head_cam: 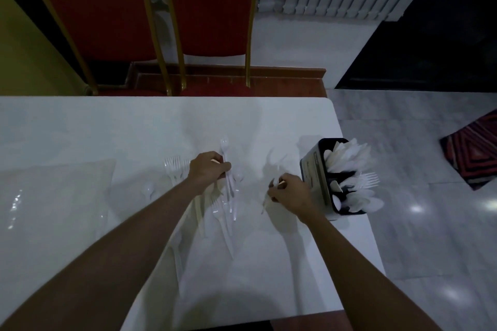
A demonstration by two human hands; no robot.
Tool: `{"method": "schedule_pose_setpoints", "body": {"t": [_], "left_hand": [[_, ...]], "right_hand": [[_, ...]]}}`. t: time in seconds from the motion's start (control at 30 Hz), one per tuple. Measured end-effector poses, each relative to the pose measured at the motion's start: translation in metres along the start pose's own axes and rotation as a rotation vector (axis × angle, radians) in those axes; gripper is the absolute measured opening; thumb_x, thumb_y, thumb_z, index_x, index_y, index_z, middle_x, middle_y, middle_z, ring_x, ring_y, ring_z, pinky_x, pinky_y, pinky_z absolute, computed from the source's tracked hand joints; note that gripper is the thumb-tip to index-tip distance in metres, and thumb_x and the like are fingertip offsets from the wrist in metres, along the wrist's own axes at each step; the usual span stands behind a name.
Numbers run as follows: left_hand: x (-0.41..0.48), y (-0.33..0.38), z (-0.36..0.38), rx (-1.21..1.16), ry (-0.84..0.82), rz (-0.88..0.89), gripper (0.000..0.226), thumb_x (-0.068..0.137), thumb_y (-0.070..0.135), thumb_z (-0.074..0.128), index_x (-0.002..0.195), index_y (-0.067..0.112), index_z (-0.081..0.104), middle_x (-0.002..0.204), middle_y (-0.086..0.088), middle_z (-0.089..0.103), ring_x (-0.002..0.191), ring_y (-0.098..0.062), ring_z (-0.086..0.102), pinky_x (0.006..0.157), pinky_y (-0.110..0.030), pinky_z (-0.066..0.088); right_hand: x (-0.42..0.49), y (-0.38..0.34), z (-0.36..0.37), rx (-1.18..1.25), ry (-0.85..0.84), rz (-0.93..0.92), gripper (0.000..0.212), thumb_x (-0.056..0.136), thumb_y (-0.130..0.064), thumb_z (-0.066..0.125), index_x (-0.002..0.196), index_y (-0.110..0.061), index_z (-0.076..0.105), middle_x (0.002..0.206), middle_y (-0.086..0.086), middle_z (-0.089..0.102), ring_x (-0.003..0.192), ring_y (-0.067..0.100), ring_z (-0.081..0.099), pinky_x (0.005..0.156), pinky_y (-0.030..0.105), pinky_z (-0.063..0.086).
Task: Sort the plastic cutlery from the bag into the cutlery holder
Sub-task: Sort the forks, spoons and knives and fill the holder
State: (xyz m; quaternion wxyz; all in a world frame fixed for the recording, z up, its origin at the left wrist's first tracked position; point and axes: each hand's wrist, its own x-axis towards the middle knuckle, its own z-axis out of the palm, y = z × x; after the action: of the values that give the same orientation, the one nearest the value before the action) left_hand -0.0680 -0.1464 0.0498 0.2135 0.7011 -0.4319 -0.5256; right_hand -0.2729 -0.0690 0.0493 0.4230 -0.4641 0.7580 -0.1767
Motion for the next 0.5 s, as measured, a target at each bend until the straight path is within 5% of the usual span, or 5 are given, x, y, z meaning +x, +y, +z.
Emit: {"method": "schedule_pose_setpoints", "body": {"t": [0.1,0.2,0.37,0.5], "left_hand": [[-0.017,0.011,-0.007,-0.075,-0.087,0.080,0.017,0.077,0.006,0.070,0.093,0.010,0.073,0.082,-0.010,0.069,0.066,-0.014,0.066,0.057,-0.013,0.055],[-0.033,0.028,-0.004,-0.132,-0.227,0.181,0.018,0.081,0.002,0.067,0.097,0.009,0.072,0.086,-0.015,0.069,0.081,-0.022,0.067,0.076,-0.025,0.059],[-0.066,0.072,0.030,-0.135,-0.359,0.335,0.010,0.084,0.005,0.067,0.093,0.004,0.070,0.095,-0.017,0.070,0.092,-0.028,0.069,0.086,-0.034,0.057],[-0.088,0.097,0.070,-0.104,-0.377,0.459,0.006,0.087,0.013,0.065,0.089,0.012,0.070,0.089,-0.011,0.072,0.089,-0.024,0.071,0.087,-0.035,0.057]], "right_hand": [[-0.014,-0.015,-0.015,0.030,0.019,-0.074,0.007,0.079,-0.010,0.069,0.073,-0.014,0.067,0.078,0.007,0.070,0.078,0.022,0.068,0.077,0.040,0.055],[-0.034,-0.033,-0.044,0.041,0.065,-0.184,0.008,0.079,-0.005,0.072,0.075,-0.009,0.068,0.069,0.000,0.063,0.059,-0.006,0.059,0.062,0.017,0.046],[-0.065,-0.048,-0.117,0.093,0.208,-0.214,0.015,0.078,-0.007,0.075,0.067,-0.009,0.065,0.058,-0.005,0.060,0.044,-0.009,0.054,0.050,0.007,0.041],[-0.070,-0.025,-0.172,0.012,0.360,-0.231,0.013,0.074,-0.019,0.081,0.074,-0.011,0.070,0.067,-0.004,0.067,0.052,-0.010,0.057,0.048,0.003,0.038]]}}
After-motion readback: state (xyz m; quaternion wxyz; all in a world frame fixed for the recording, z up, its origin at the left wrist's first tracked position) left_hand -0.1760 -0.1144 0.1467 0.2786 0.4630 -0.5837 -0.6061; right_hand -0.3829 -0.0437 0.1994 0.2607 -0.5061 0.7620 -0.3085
